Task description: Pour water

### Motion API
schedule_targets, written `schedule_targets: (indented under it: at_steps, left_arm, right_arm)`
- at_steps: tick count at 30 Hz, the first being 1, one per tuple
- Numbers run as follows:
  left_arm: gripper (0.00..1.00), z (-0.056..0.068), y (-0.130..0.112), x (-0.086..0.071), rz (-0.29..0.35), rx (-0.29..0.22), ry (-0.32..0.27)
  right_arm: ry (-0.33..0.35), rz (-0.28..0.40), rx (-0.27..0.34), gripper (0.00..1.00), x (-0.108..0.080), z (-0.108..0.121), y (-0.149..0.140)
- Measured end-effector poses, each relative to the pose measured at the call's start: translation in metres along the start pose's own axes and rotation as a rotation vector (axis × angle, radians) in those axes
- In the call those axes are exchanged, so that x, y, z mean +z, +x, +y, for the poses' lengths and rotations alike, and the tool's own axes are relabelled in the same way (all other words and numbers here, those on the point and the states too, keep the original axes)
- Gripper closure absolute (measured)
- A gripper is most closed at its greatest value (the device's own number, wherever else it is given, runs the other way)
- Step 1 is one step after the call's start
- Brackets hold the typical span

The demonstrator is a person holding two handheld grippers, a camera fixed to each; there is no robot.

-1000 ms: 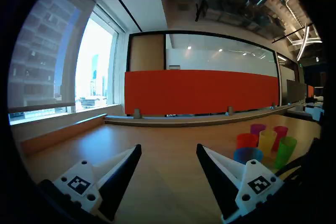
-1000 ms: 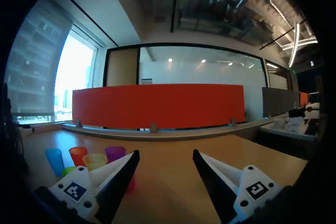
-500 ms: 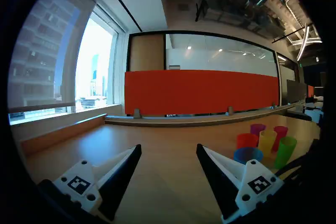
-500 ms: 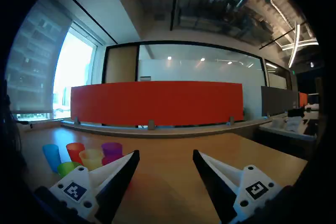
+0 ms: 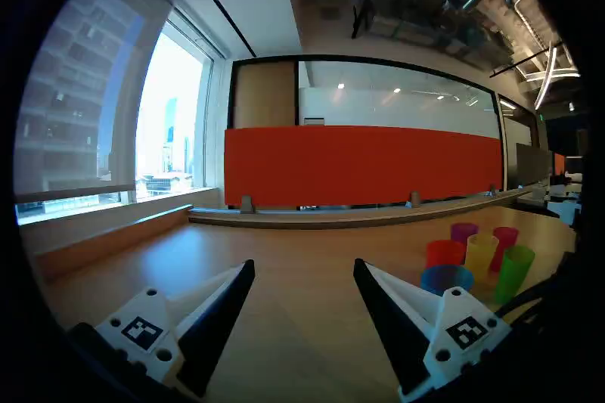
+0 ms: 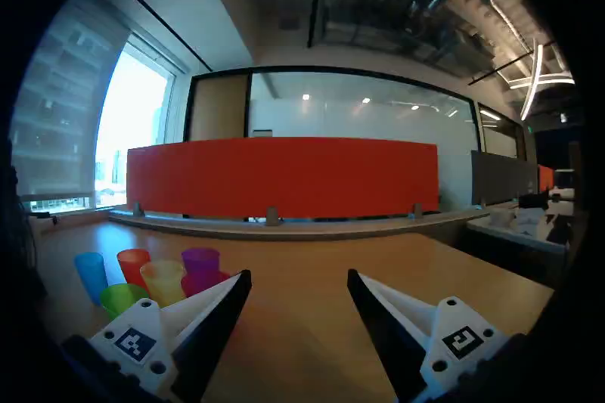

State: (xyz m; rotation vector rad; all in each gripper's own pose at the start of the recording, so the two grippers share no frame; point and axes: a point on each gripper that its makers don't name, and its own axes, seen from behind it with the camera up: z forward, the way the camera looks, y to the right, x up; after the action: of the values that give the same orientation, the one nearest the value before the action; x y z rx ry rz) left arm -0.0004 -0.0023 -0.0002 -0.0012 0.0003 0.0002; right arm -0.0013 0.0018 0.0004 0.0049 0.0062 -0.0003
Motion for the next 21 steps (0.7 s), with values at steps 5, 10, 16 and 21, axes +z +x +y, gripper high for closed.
schedule_targets:
  at_steps: [5, 10, 16, 21]
  left_arm:
    - [0.03, 0.0, 0.0002, 0.0, 0.0, 0.0, 0.0]
    - [0.03, 0.0005, 0.0002, -0.0002, 0.0, 0.0, 0.0]
    - [0.03, 0.001, 0.0001, -0.0003, 0.0, 0.0, 0.0]
    - [0.03, 0.0009, 0.0003, -0.0003, 0.0, 0.0, 0.0]
  right_arm:
    - [-0.002, -0.003, -0.001, 0.02, 0.0004, -0.0002, 0.0002]
    - [-0.003, -0.004, 0.0, 0.02, 0.0008, -0.0001, -0.0001]
    - [-0.004, -0.006, 0.0, 0.01, 0.0008, 0.0003, 0.0001]
    - [-0.004, -0.006, -0.001, 0.01, 0.001, 0.0003, 0.0003]
